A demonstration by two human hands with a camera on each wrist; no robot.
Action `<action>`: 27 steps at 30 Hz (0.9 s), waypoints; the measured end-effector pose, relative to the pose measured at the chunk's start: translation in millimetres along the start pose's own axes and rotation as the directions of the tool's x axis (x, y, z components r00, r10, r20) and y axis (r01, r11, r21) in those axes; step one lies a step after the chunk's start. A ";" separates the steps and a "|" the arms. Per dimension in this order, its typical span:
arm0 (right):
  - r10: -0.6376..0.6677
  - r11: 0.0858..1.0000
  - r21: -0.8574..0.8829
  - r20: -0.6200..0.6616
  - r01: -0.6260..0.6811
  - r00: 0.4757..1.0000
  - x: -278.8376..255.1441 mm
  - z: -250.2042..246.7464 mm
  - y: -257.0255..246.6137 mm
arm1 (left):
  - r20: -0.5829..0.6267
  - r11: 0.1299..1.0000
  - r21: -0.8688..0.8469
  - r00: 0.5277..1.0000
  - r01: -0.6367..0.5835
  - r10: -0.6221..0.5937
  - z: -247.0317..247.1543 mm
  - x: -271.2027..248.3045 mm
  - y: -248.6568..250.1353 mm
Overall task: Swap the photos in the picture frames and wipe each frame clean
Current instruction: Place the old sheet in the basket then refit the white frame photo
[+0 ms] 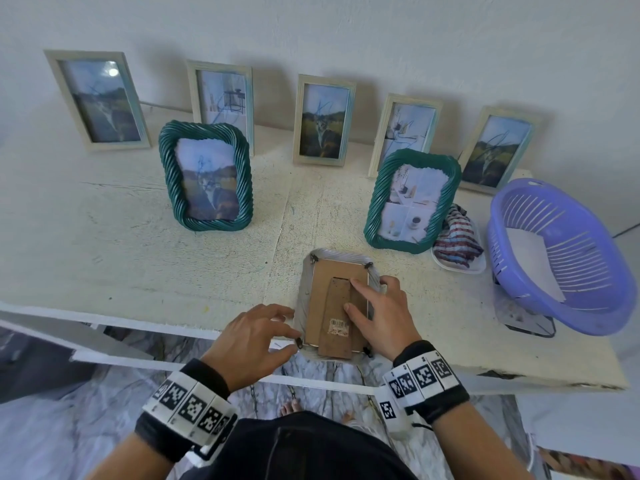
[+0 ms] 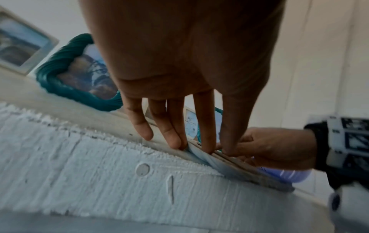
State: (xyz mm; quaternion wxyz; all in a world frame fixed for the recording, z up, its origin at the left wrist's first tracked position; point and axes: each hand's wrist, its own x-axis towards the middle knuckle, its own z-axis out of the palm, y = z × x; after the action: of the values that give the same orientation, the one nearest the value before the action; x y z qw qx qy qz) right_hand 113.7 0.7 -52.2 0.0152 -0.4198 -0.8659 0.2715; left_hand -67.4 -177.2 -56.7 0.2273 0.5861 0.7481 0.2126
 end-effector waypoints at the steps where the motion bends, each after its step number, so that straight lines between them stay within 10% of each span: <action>1: -0.003 1.000 0.005 0.001 0.003 1.000 -0.1 -0.4 0.0 | 0.027 0.999 -0.036 0.999 0.021 -0.020 -0.5 -0.4 -1.2; 6: -0.001 1.000 0.018 0.011 0.001 1.000 0.4 -0.6 1.6 | 0.184 0.998 -0.068 0.983 0.016 -0.004 -0.7 -3.7 -6.0; 27: -0.005 1.000 0.025 -0.017 0.006 1.000 5.4 6.5 8.6 | 0.116 0.998 -0.023 0.991 -0.058 0.060 -0.9 -5.5 -11.0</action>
State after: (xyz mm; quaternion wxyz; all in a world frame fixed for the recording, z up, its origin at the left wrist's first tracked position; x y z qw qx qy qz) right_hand 114.7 6.0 -63.0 0.0288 -0.4195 -0.8634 0.2788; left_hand -75.4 -185.1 -61.9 0.2701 0.6171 0.7138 0.1917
